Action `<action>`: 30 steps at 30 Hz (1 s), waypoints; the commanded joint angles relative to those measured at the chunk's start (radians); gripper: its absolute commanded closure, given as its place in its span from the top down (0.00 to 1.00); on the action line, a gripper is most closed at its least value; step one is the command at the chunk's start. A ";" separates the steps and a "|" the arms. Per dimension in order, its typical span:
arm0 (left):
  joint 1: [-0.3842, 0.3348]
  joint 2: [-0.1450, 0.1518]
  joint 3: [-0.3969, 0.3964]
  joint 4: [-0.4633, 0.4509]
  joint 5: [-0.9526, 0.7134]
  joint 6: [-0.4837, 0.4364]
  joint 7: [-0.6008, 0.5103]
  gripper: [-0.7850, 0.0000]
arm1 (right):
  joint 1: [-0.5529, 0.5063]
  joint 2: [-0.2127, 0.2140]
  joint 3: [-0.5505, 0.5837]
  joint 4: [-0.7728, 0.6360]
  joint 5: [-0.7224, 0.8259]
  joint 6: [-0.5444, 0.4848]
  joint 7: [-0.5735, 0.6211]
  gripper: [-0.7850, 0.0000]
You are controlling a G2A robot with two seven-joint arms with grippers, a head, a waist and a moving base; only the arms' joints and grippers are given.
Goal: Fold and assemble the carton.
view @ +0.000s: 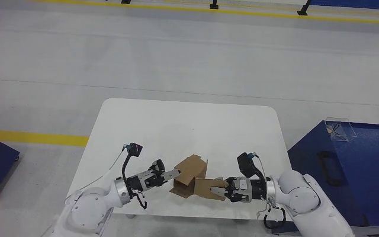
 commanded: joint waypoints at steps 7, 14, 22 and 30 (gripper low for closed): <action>0.094 0.017 -0.047 -0.118 0.160 0.045 -0.010 1.00 | -0.018 0.015 0.039 -0.033 0.045 0.062 0.026 0.00; 0.065 0.025 0.001 -0.118 0.261 0.125 -0.129 1.00 | -0.001 0.018 0.014 -0.043 0.064 0.103 0.051 0.00; -0.003 0.023 0.056 -0.062 0.244 0.192 -0.153 1.00 | 0.029 0.015 -0.044 -0.029 0.077 0.108 0.066 0.00; -0.061 0.017 0.135 -0.002 0.250 0.196 -0.142 1.00 | 0.057 0.011 -0.083 -0.003 0.097 0.097 0.051 0.00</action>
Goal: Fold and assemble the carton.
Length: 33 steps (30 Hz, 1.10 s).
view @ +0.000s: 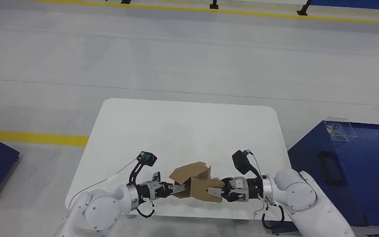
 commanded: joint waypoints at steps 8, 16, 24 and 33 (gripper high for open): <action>-0.028 -0.003 0.045 0.029 0.024 0.010 0.045 1.00 | 0.016 -0.001 -0.032 0.010 0.025 -0.002 0.007 0.00; -0.035 -0.002 0.067 0.038 0.033 0.019 0.054 0.32 | 0.019 0.001 -0.043 0.005 0.047 -0.016 0.011 0.00; -0.048 -0.001 0.091 0.032 0.050 0.037 0.035 0.00 | 0.008 0.008 -0.035 0.004 0.061 -0.025 0.020 0.00; -0.035 -0.001 0.095 0.020 0.037 0.091 0.056 0.00 | -0.001 0.011 -0.024 0.019 0.043 -0.032 -0.014 1.00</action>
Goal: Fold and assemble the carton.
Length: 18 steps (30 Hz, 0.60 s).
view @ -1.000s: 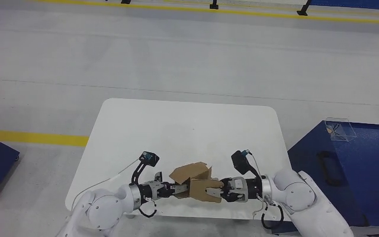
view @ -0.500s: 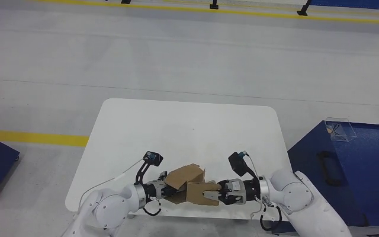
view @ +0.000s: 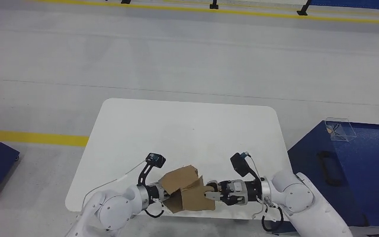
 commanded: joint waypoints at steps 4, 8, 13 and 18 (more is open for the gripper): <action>0.005 0.002 -0.015 -0.024 0.043 0.028 0.057 0.00 | -0.027 0.007 0.085 0.026 -0.115 0.079 -0.120 1.00; 0.016 0.004 -0.011 -0.042 0.092 0.032 0.081 0.00 | -0.028 0.007 0.098 0.020 -0.153 0.096 -0.140 1.00; 0.016 0.004 -0.011 -0.042 0.092 0.032 0.081 0.00 | -0.028 0.007 0.098 0.020 -0.153 0.096 -0.140 1.00; 0.013 -0.001 -0.022 -0.037 -0.054 0.132 -0.001 0.00 | -0.037 0.008 0.129 0.011 -0.178 0.149 -0.208 1.00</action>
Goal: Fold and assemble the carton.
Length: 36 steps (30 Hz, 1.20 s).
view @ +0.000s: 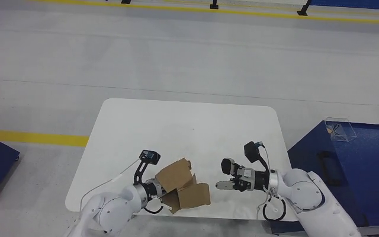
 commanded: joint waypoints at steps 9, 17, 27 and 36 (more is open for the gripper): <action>-0.225 -0.046 -0.029 0.352 -0.890 0.451 -0.318 0.00 | -0.056 -0.008 0.105 -0.011 -0.020 0.254 -0.288 1.00; -0.247 -0.051 -0.010 0.376 -0.931 0.486 -0.342 0.00 | -0.056 -0.008 0.105 -0.011 -0.020 0.254 -0.288 1.00; -0.292 -0.063 0.025 0.484 -1.220 0.537 -0.333 0.00 | -0.063 -0.025 0.009 -0.021 -0.252 0.351 -0.377 1.00; -0.299 -0.062 0.054 0.478 -1.179 0.454 -0.225 0.00 | -0.012 -0.053 -0.118 0.045 -0.273 0.344 -0.372 1.00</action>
